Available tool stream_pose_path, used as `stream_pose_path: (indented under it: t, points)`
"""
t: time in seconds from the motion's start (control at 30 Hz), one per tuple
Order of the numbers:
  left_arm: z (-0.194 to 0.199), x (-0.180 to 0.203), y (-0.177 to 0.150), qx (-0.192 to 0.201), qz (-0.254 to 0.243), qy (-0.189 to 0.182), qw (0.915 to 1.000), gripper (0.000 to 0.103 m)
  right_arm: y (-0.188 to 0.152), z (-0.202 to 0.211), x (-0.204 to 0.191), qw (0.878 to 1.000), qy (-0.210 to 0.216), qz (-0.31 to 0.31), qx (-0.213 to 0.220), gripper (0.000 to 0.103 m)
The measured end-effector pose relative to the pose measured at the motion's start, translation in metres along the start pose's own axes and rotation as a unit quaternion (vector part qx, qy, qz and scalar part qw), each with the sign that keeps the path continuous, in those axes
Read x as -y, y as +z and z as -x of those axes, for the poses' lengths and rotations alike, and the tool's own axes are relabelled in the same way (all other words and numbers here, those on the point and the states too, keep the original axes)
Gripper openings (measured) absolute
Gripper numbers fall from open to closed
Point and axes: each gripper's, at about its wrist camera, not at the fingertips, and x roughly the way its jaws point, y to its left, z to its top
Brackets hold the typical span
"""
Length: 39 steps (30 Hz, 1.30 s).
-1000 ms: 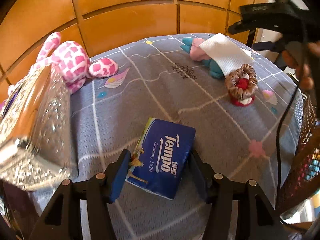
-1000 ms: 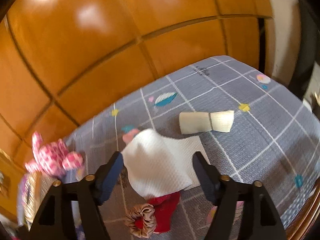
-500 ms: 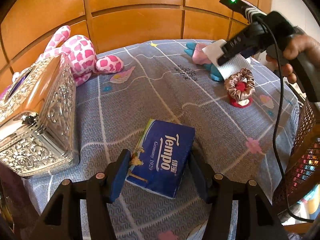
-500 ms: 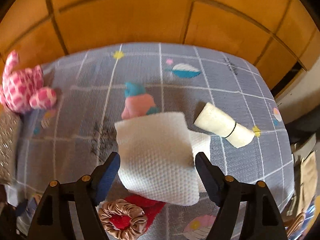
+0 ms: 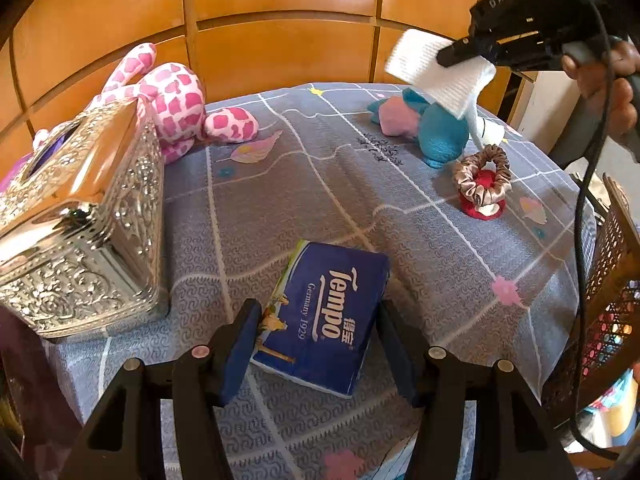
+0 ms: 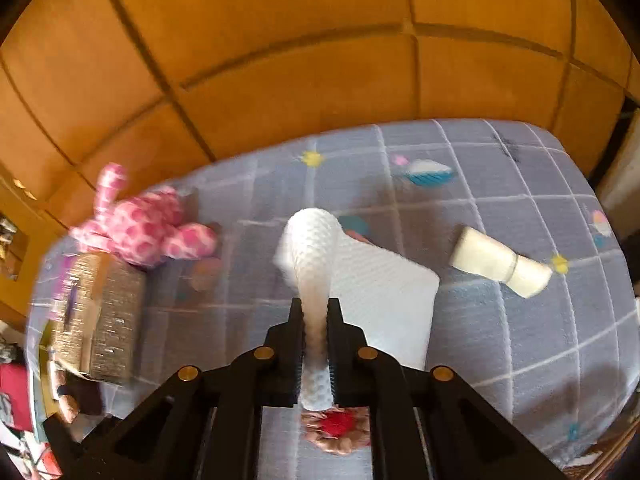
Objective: Organize soft objects
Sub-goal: 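Carry the Tempo pack into the gold tray and open the left gripper while the right holds the wipe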
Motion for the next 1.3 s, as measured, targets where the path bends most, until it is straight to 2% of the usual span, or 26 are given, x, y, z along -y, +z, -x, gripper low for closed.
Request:
stream_pose_path:
  t: [0.07,0.2,0.27,0.37,0.47,0.6,0.77,0.97,1.3]
  points:
    - [0.002,-0.002,-0.001,0.001,0.004,0.001,1.0,0.06,-0.002,-0.001,-0.007,1.0,0.019,0.001,-0.004,0.003]
    - [0.007,-0.006,-0.006,0.001,0.012,0.008,0.9999,0.059,-0.01,-0.011,-0.026,0.995,0.1,0.003,-0.022,0.003]
    - [0.01,-0.008,-0.008,0.001,0.014,0.01,0.9998,0.059,-0.018,-0.02,-0.036,0.992,0.118,0.005,-0.034,0.003]
    - [0.015,-0.013,-0.012,0.001,0.019,0.016,0.9997,0.059,-0.035,-0.055,-0.047,0.985,0.155,-0.019,-0.08,0.003]
    - [0.019,-0.016,-0.016,0.0,0.023,0.021,0.9995,0.059,-0.051,-0.085,-0.055,0.984,0.137,-0.031,-0.113,0.003]
    - [0.02,-0.018,-0.019,0.0,0.026,0.026,0.9993,0.059,-0.069,-0.115,-0.062,0.987,0.069,-0.002,-0.142,0.003]
    - [0.022,-0.016,-0.021,-0.001,0.023,0.028,0.9994,0.059,-0.072,-0.113,-0.069,0.989,0.056,0.031,-0.132,0.002]
    - [0.028,-0.02,-0.019,0.001,0.033,0.033,0.9989,0.059,-0.072,-0.113,-0.065,0.989,0.062,0.029,-0.128,0.003]
    - [0.065,-0.035,-0.021,0.028,0.064,0.047,0.9964,0.059,-0.072,-0.118,-0.078,0.991,0.044,0.059,-0.114,0.004]
